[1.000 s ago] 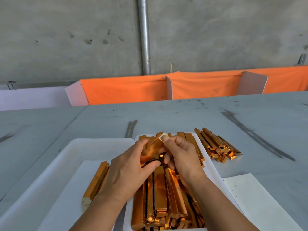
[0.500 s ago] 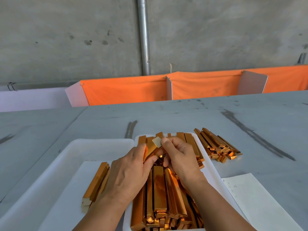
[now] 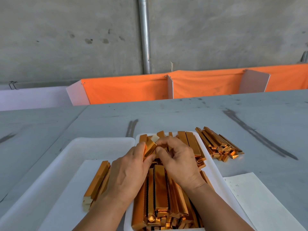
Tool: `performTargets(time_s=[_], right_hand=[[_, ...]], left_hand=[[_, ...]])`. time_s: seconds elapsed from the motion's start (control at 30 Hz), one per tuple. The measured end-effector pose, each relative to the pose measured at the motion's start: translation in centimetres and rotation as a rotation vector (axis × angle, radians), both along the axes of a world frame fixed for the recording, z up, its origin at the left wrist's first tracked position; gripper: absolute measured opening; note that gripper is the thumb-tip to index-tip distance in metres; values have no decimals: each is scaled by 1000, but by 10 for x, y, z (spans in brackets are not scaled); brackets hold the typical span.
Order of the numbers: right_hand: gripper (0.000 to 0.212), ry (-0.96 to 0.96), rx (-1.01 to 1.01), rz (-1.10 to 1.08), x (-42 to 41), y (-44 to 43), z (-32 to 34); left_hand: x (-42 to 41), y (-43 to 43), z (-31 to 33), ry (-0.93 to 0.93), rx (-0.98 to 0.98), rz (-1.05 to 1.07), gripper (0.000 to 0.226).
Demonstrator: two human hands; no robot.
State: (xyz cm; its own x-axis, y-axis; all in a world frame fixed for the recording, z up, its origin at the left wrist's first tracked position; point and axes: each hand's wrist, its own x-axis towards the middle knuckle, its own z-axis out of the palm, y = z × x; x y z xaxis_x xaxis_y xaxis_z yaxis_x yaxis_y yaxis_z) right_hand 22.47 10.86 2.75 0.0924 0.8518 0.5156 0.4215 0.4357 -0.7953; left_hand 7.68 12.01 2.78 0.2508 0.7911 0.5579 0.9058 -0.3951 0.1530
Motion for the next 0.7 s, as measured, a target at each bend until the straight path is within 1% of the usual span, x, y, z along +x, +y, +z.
performTargets(time_s=[0.17, 0.27, 0.4, 0.6, 0.7], right_hand=[[16, 145, -131, 183, 3, 1, 2], [15, 220, -166, 242, 4, 3, 3], [25, 288, -169, 214, 6, 4, 2], [14, 349, -132, 111, 4, 5, 2], [17, 355, -112, 99, 5, 6, 2]], left_hand=[[-1, 0, -1, -34, 3, -55, 55], [0, -1, -4, -52, -26, -111, 55], [1, -2, -3, -51, -28, -125, 58], [1, -4, -1, -47, -14, -110, 56], [1, -4, -2, -67, -17, -130, 57]])
